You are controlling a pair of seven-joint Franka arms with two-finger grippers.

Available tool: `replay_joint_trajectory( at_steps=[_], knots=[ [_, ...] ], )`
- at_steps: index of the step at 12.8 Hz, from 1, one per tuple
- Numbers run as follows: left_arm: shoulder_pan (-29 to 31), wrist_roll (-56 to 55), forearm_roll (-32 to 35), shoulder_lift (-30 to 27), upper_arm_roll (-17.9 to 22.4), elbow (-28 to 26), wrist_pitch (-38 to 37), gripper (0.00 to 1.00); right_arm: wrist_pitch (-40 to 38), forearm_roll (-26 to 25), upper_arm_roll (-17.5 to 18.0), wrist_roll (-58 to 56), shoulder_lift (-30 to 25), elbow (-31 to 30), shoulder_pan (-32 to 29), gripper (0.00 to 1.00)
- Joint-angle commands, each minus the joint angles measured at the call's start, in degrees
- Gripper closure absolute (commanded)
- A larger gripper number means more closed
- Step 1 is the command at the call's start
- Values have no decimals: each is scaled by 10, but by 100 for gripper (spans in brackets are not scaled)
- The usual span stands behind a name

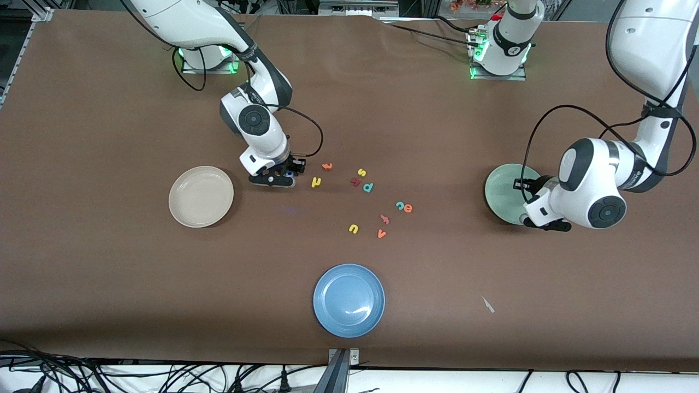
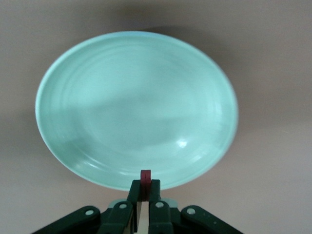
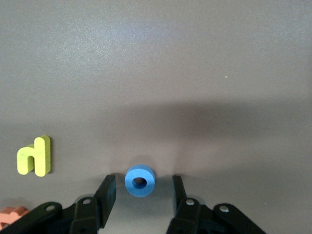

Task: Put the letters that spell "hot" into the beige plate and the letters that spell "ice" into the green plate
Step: 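Set the letter in the green plate while the right gripper sets the ring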

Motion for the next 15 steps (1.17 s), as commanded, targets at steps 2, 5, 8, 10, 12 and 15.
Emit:
replay_joint_trajectory(
  at_steps=[2,5,8,10,12,15],
  knots=[
    [27,13,33,9,-6,-37,60,96,15,-14,6,13,3,-7,-4,64],
    [36,14,34,12,-6,-33,65,22,11,-14,6,9,-3,-7,-4,76],
    [31,29,27,-19,-9,-4,43,0,-62,-12,5,-22,-60,-3,-16,76],
    [28,20,8,-36,-30,32,-2,0,-141,5,4,-115,-114,3,-60,76],
    [27,-40,-41,-42,-40,68,-25,0,-179,25,0,-241,-140,6,-110,75],
    [27,-220,-66,-43,-91,75,-22,0,-183,25,-36,-398,-146,13,-153,74]
  ],
)
